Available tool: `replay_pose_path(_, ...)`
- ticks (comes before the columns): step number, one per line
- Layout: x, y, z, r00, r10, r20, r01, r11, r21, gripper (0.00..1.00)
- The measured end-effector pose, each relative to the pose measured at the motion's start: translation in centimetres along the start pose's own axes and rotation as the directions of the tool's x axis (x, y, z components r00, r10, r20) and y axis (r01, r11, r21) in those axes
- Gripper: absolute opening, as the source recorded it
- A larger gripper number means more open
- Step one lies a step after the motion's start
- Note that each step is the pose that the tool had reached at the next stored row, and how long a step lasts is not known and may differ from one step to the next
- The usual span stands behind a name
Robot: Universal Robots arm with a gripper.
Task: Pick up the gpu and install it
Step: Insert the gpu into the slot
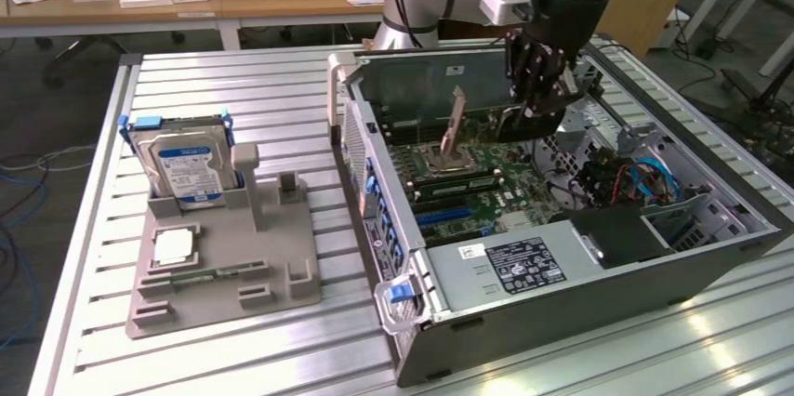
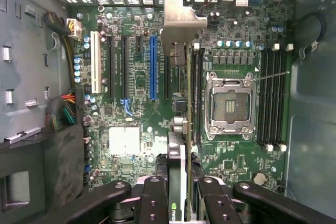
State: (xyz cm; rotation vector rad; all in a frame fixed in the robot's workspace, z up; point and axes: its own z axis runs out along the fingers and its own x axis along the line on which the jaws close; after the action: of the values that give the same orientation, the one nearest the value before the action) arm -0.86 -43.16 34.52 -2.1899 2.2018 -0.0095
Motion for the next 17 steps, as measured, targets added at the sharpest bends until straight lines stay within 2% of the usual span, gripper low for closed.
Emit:
replay_pose_path(9,0.13,0.00,-0.01,1.0000,0.000,-0.0003,0.000,1.0000,0.0000,0.27)
replay_pose_path(17,0.15,0.21,0.63,1.0000,0.000,0.0001,0.000,1.0000,0.0000,0.27)
